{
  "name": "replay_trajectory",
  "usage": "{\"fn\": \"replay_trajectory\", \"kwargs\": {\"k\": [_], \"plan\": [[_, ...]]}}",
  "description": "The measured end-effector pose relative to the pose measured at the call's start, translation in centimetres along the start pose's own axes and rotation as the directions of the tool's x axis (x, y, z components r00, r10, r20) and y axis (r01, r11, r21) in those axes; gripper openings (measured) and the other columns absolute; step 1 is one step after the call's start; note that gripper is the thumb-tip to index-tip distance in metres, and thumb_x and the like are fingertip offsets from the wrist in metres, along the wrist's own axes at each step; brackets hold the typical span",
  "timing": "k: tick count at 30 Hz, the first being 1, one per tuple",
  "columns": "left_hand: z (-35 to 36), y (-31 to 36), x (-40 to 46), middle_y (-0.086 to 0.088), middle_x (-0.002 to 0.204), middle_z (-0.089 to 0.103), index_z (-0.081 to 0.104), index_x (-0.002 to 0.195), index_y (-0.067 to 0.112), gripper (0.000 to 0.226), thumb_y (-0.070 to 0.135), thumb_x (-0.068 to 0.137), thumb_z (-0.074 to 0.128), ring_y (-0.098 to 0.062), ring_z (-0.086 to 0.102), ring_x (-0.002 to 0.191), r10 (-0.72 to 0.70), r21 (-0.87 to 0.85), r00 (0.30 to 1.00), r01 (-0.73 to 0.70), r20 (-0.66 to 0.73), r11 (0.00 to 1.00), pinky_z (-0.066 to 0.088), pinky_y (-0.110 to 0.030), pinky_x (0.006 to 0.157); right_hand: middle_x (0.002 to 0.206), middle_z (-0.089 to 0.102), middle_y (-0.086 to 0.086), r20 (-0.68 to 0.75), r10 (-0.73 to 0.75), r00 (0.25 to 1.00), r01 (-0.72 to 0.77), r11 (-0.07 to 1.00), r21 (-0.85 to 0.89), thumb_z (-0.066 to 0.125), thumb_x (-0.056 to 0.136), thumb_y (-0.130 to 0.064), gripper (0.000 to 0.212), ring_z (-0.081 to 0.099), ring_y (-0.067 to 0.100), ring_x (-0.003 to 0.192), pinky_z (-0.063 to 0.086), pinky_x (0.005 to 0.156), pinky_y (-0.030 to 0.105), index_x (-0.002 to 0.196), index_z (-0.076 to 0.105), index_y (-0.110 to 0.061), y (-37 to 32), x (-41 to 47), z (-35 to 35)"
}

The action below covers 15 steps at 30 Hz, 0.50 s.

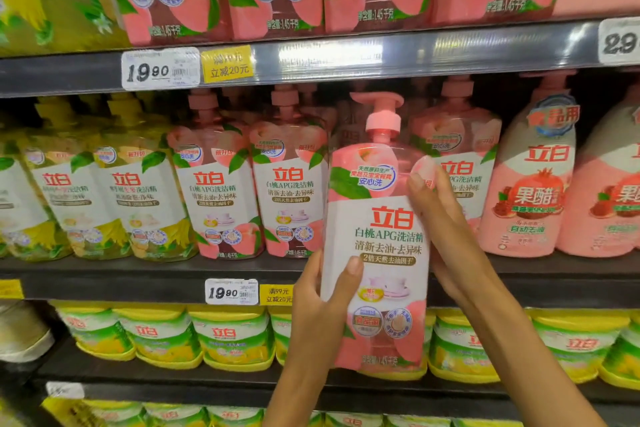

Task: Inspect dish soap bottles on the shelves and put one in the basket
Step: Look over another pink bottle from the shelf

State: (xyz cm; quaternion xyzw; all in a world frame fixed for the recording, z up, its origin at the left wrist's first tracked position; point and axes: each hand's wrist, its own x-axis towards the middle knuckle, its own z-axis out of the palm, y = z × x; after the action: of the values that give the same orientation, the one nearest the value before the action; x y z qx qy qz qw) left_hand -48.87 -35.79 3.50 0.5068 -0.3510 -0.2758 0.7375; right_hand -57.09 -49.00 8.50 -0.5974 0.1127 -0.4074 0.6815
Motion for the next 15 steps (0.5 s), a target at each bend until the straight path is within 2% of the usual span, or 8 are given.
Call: {"fn": "replay_trajectory", "kwargs": {"k": [1,3,4,7,10,13,15], "plan": [[-0.2,0.2,-0.2,-0.002,0.100,0.075,0.064,0.110,0.026,0.037,0.045,0.078,0.071,-0.020,0.073,0.090,-0.018,-0.006,1.000,0.019,0.011,1.000,0.058,-0.026,0.066,0.110,0.073,0.006,0.022,0.034,0.999,-0.036,0.998,0.060,0.076,0.073,-0.050,0.059,0.072,0.022,0.098,0.059,0.070,0.030,0.127,0.052,-0.046,0.3,-0.1,0.0],[-0.5,0.1,-0.8,-0.004,0.102,0.075,0.064,0.113,0.025,0.046,0.050,0.074,0.065,-0.022,0.072,0.092,-0.065,-0.011,0.997,0.066,0.037,0.998,0.059,-0.028,0.069,0.109,0.073,0.012,0.057,0.101,0.993,-0.109,0.982,0.154,0.075,0.076,-0.043,0.072,0.071,0.026,0.100,0.058,0.072,0.035,0.140,0.046,-0.027,0.8,-0.3,0.2],[-0.7,0.0,-1.0,-0.004,0.104,0.075,0.063,0.116,0.024,0.052,0.053,0.073,0.061,-0.022,0.072,0.095,-0.090,-0.003,0.995,0.091,0.051,0.996,0.060,-0.030,0.074,0.109,0.073,0.014,0.066,0.109,0.992,-0.119,0.977,0.176,0.075,0.077,-0.040,0.072,0.071,0.028,0.100,0.058,0.072,0.036,0.140,0.045,-0.021,1.0,-0.4,0.4],[-1.1,-0.2,-1.6,-0.002,0.109,0.073,0.059,0.124,0.025,0.058,0.060,0.078,0.054,-0.020,0.070,0.101,-0.171,0.043,0.983,0.168,0.064,0.985,0.055,-0.040,0.091,0.110,0.072,0.014,0.032,0.103,0.994,-0.106,0.982,0.154,0.073,0.080,-0.036,0.060,0.070,0.032,0.101,0.058,0.072,0.039,0.135,0.050,-0.024,1.4,-0.7,0.8],[-1.7,-0.1,-1.7,0.002,0.113,0.072,0.059,0.126,0.030,0.058,0.068,0.083,0.051,-0.018,0.067,0.107,-0.248,0.091,0.964,0.240,0.091,0.967,0.046,-0.045,0.101,0.108,0.073,0.014,-0.020,0.123,0.992,-0.120,0.984,0.128,0.078,0.078,-0.037,0.063,0.072,0.031,0.098,0.059,0.071,0.040,0.133,0.051,-0.027,1.2,-1.3,1.3],[-2.1,-0.2,-1.7,0.006,0.110,0.073,0.064,0.118,0.035,0.063,0.076,0.073,0.048,-0.013,0.068,0.105,-0.297,0.123,0.943,0.280,0.151,0.952,0.046,-0.041,0.101,0.108,0.073,0.012,-0.064,0.110,0.992,-0.102,0.988,0.117,0.080,0.065,-0.042,0.069,0.073,0.029,0.094,0.061,0.072,0.043,0.127,0.053,-0.031,0.8,-2.0,1.8],[-1.9,-0.3,-1.6,0.003,0.107,0.074,0.066,0.115,0.032,0.065,0.073,0.067,0.050,-0.015,0.069,0.102,-0.291,0.073,0.946,0.283,0.141,0.956,0.051,-0.037,0.094,0.113,0.071,0.009,-0.093,0.080,0.992,-0.076,0.996,0.046,0.081,0.059,-0.049,0.076,0.073,0.025,0.093,0.060,0.077,0.047,0.128,0.050,-0.035,0.6,-2.4,2.1]]}}
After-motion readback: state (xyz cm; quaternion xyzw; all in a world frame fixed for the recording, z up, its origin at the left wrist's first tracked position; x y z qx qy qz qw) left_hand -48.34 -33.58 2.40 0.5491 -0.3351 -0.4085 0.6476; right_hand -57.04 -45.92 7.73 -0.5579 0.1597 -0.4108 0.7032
